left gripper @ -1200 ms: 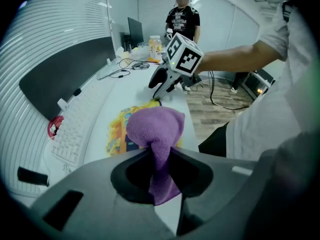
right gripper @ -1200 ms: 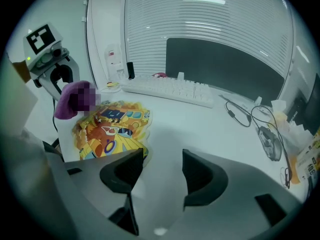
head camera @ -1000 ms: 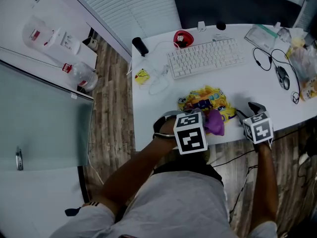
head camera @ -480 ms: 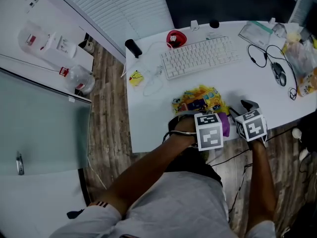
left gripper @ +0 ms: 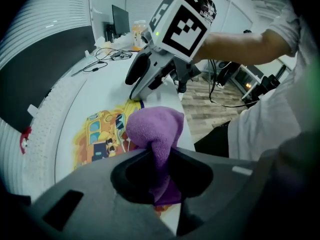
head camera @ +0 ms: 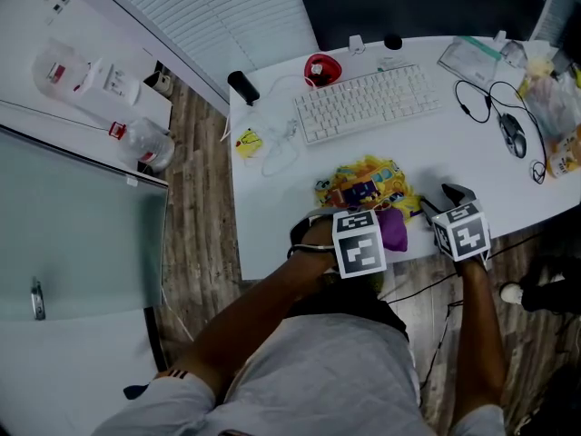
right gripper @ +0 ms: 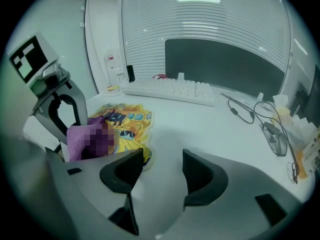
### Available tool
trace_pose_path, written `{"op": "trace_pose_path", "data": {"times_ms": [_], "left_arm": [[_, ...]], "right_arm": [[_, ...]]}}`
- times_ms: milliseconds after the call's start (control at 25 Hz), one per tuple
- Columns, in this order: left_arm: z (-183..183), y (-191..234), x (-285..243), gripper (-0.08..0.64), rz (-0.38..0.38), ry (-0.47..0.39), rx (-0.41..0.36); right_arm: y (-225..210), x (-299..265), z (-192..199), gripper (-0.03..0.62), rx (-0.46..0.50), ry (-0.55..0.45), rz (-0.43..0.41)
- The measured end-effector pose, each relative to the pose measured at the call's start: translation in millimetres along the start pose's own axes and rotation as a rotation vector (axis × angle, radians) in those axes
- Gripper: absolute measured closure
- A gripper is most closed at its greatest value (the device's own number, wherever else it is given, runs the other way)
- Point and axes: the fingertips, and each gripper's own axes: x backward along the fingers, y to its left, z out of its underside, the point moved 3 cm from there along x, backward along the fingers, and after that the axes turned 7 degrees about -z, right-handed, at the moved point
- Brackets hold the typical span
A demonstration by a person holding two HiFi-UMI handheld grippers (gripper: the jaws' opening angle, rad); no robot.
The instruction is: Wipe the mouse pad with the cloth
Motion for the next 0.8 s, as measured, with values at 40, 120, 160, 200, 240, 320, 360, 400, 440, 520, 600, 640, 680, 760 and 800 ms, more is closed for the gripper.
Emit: {"op": "trace_pose_path", "data": {"times_ms": [40,120,160,200,240,320,360,400,440,520,600,640,680,760,800], "left_arm": [[6,0,2,0.477,-0.003,0.003,0.006],[18,0,5,0.477,-0.007,0.006,0.023],[25,0,5,0.477,-0.007,0.008,0.035],[32,1,5,0.477,-0.006,0.011,0.049],[40,1,6,0.477,-0.007,0.013,0.063],[53,2,10,0.476,-0.014,0.019,0.084],[60,2,13,0.477,-0.018,0.023,0.093],[68,3,15,0.477,-0.022,0.027,0.102],[75,3,17,0.477,-0.024,0.032,0.112],[90,4,21,0.477,-0.029,0.04,0.138],[102,7,26,0.477,-0.041,0.042,0.163],[106,9,29,0.477,-0.052,0.042,0.169],[109,11,32,0.476,-0.062,0.042,0.173],[116,13,35,0.477,-0.074,0.046,0.182],[120,13,36,0.477,-0.078,0.048,0.188]], "right_arm": [[0,0,0,0.374,-0.001,-0.001,-0.001],[0,0,0,0.374,0.001,-0.002,-0.004],[0,0,0,0.374,0.002,-0.002,-0.005],[0,-1,0,0.374,0.003,-0.003,-0.006],[0,0,0,0.374,0.003,-0.003,-0.006],[0,0,0,0.374,0.002,-0.004,-0.006],[0,0,0,0.374,0.001,-0.004,-0.007],[0,0,0,0.374,0.001,-0.005,-0.007],[0,0,0,0.374,0.002,-0.005,-0.008],[0,0,0,0.374,0.002,-0.004,-0.01],[0,0,0,0.374,0.001,-0.004,-0.011],[-1,0,0,0.374,0.001,-0.004,-0.011],[-1,0,0,0.374,-0.001,-0.005,-0.012],[-1,0,1,0.374,-0.005,-0.007,-0.013],[-1,0,0,0.374,-0.007,-0.007,-0.014]]}}
